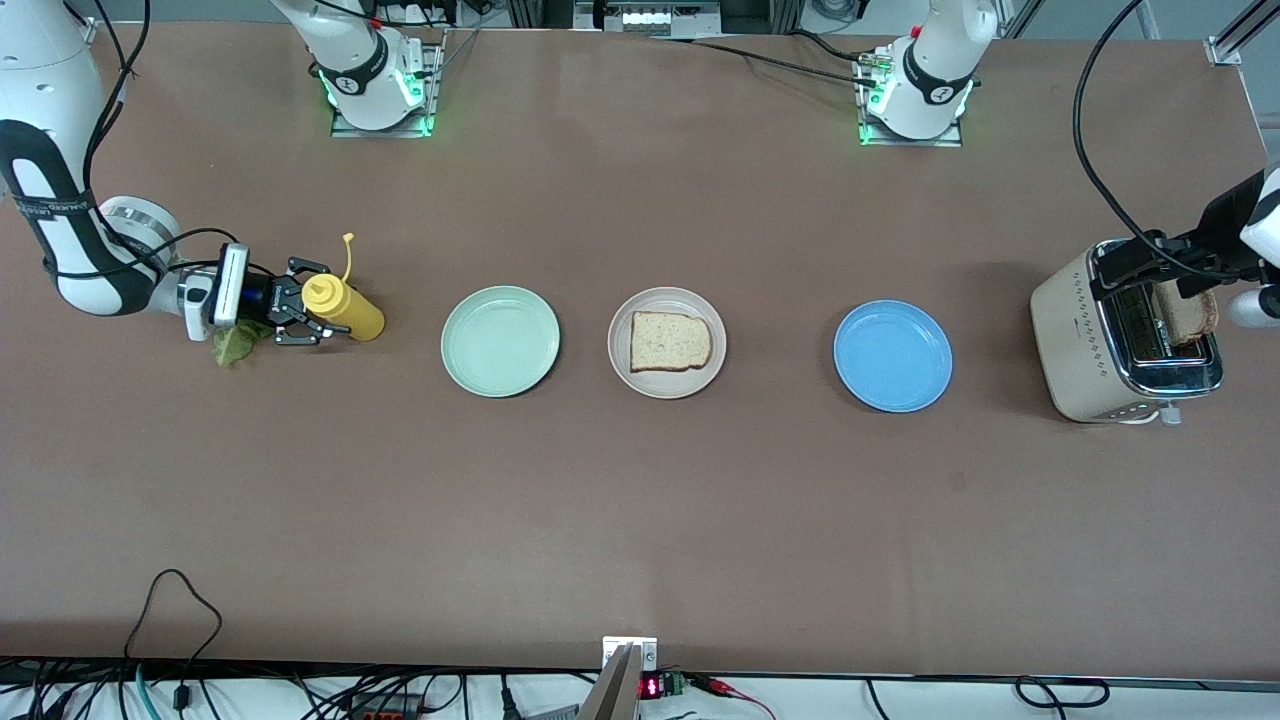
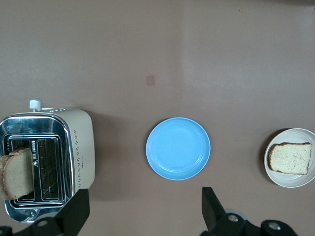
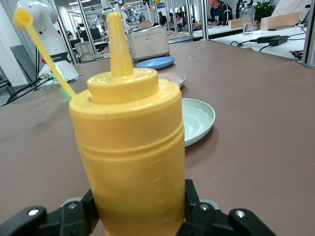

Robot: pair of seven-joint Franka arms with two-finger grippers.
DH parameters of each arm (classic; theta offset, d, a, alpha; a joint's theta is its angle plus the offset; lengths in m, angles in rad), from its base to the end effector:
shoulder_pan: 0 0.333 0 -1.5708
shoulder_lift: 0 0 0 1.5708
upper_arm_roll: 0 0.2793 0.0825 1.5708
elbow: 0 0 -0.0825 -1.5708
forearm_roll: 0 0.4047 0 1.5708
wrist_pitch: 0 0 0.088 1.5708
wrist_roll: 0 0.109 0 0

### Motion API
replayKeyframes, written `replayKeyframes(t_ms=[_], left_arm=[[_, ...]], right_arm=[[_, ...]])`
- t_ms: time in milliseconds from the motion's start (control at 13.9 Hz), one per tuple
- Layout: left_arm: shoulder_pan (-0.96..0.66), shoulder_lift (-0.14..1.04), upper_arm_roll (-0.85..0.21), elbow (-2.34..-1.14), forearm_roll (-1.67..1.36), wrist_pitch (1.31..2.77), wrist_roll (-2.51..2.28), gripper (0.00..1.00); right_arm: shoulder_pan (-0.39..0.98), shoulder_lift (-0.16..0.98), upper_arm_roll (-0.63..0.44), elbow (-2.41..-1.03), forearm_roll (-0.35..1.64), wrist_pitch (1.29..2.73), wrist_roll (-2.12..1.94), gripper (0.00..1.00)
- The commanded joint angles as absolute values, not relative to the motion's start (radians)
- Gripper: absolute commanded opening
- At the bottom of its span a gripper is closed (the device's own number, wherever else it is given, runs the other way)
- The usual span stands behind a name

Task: Make sandwich in beige plate with both arms
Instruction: 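Grasp the yellow mustard bottle with the right gripper and lift it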

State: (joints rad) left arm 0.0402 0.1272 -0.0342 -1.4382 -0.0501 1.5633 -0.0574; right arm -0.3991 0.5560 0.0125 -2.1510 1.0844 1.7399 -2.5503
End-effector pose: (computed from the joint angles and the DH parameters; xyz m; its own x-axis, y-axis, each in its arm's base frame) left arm 0.6093 -0.0006 0.5753 0.9980 0.0632 -0.0051 0.0633 -0.9965 0.0542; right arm 0.4645 -0.0998 0.0814 0.1831 0.3335 0.9248 0.9830 -0.0714 -0.1689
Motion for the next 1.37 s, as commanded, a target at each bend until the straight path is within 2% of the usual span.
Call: replayKeyframes(t_ms=[0, 432, 1297], left_arm=[[0.049, 0.112, -0.046, -1.451, -0.028, 1.571, 0.003, 1.0], [0.052, 0.103, -0.046, -1.47, -0.029, 1.552, 0.009, 1.0], [0.049, 0.098, -0.048, -1.462, -0.029, 1.513, 0.012, 1.0]], right_arm=[[-0.396, 0.554, 0.014, -2.158, 1.108, 1.746, -2.569, 0.01], [-0.362, 0.509, 0.015, -2.151, 1.118, 1.769, -2.435, 0.0], [-0.083, 0.249, 0.049, -2.141, 1.054, 2.066, -1.826, 0.0]])
